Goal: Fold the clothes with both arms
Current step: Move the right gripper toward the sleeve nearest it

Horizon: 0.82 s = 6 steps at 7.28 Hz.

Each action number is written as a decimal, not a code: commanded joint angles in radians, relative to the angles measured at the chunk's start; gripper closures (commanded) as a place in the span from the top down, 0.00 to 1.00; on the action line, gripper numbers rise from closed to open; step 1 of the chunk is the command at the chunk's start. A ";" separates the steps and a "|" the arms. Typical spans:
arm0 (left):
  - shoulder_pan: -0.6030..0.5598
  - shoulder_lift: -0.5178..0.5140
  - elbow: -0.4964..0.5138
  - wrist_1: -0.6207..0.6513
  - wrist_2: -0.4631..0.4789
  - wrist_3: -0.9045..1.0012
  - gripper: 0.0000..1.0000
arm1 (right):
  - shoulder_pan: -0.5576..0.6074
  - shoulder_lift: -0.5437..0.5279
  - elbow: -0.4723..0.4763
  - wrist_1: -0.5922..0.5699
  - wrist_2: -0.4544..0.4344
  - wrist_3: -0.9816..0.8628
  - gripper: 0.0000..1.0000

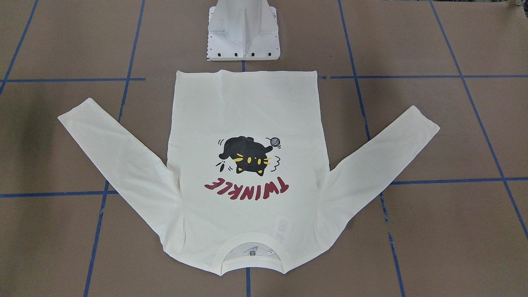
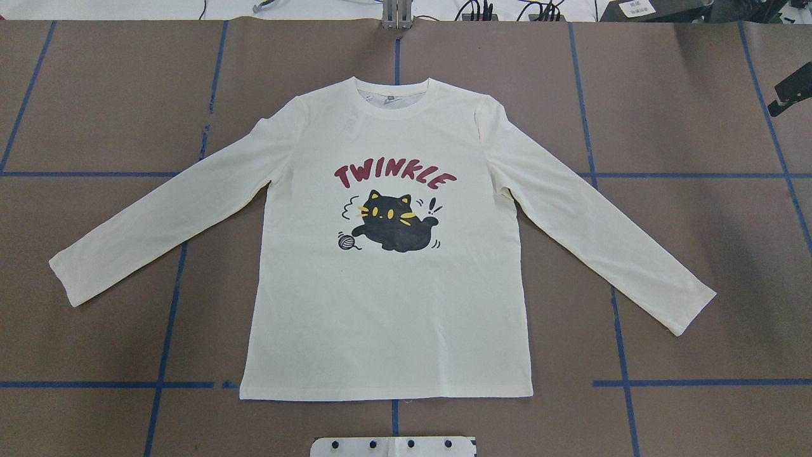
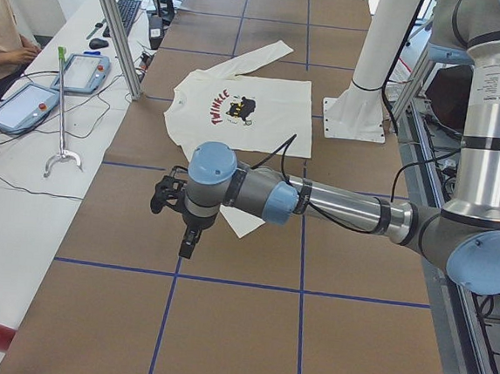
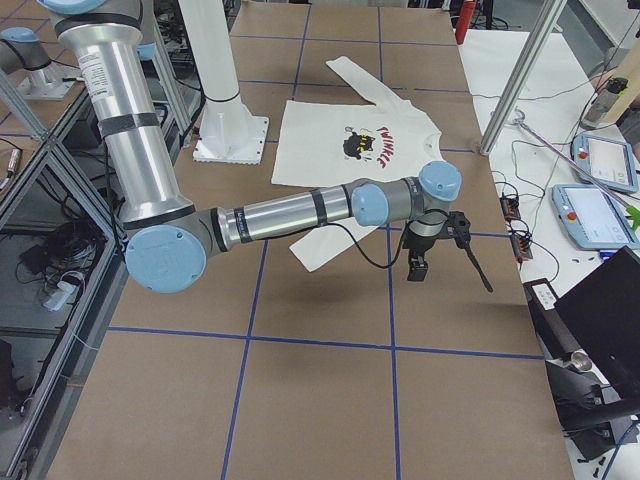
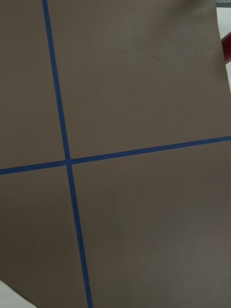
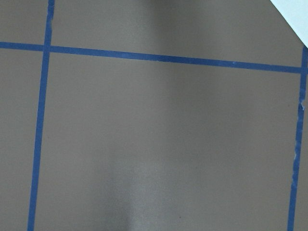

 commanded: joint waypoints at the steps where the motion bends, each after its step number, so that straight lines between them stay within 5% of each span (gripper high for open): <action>1: 0.003 0.044 0.036 -0.072 -0.006 0.066 1.00 | 0.010 -0.060 0.052 -0.029 0.006 -0.073 1.00; 4: 0.000 0.045 0.021 -0.110 -0.008 0.077 1.00 | 0.008 -0.148 0.133 -0.029 0.035 -0.070 1.00; 6: 0.005 0.044 0.026 -0.110 -0.029 0.074 1.00 | -0.066 -0.232 0.195 -0.027 0.135 -0.061 1.00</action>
